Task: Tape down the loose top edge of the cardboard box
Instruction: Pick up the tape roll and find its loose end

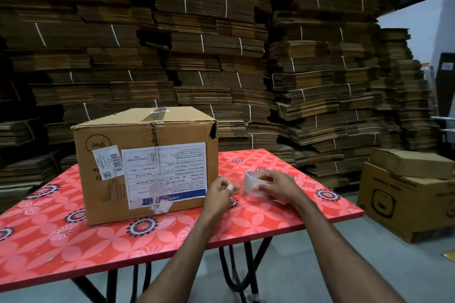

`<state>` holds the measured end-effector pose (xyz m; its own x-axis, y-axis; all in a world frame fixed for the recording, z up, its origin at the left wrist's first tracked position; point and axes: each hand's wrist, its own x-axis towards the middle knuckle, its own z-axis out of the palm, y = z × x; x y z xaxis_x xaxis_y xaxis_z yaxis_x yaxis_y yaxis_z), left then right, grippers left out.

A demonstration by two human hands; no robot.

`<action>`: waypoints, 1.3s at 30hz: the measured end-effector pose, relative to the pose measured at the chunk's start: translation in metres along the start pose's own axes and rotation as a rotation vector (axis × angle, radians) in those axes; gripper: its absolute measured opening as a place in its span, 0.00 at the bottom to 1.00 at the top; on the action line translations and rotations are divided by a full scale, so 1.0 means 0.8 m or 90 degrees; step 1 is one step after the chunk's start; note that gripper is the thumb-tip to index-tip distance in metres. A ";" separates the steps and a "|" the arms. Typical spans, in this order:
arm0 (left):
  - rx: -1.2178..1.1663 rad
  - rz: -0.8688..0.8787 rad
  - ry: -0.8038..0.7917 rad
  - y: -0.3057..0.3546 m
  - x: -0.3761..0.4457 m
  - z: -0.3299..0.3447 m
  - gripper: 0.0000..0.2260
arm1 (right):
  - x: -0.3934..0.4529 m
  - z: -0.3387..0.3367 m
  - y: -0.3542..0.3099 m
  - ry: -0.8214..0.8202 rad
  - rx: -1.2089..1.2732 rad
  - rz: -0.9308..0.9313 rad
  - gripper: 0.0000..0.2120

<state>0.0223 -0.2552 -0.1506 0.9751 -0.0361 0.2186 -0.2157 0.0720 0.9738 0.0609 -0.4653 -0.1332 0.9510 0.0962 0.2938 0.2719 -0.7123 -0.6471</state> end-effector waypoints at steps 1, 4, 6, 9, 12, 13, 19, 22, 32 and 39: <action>0.011 0.007 -0.004 0.001 0.000 0.000 0.07 | -0.005 -0.005 0.003 -0.013 0.099 -0.010 0.09; -0.025 0.004 -0.047 0.005 -0.002 0.002 0.07 | -0.013 -0.016 0.022 0.062 0.281 0.007 0.11; -0.072 -0.022 -0.078 0.009 -0.003 0.004 0.09 | -0.008 -0.016 0.040 0.146 0.224 0.047 0.12; -0.080 -0.005 -0.084 0.011 -0.001 0.006 0.09 | -0.002 -0.010 0.053 0.112 0.017 0.120 0.16; -0.077 0.039 -0.074 0.016 0.007 0.008 0.08 | 0.002 -0.002 0.048 0.079 -0.087 0.145 0.15; -0.081 0.042 -0.082 0.019 0.010 0.009 0.08 | 0.003 0.000 0.045 0.077 -0.109 0.146 0.12; -0.135 0.012 -0.167 0.044 0.025 0.015 0.08 | 0.004 -0.006 0.039 0.098 -0.176 0.155 0.07; -0.116 0.007 -0.210 0.050 0.029 0.012 0.07 | 0.010 -0.013 0.043 0.071 -0.205 0.167 0.06; 0.026 0.000 -0.210 0.089 0.057 0.014 0.06 | 0.017 -0.024 0.032 0.067 -0.227 0.239 0.09; 0.162 0.042 -0.268 0.106 0.072 0.019 0.03 | -0.005 -0.033 0.026 0.120 0.461 0.308 0.12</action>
<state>0.0594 -0.2663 -0.0541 0.8648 -0.4431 0.2360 -0.3338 -0.1563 0.9296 0.0586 -0.4987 -0.1295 0.9631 -0.2631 -0.0566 -0.0656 -0.0255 -0.9975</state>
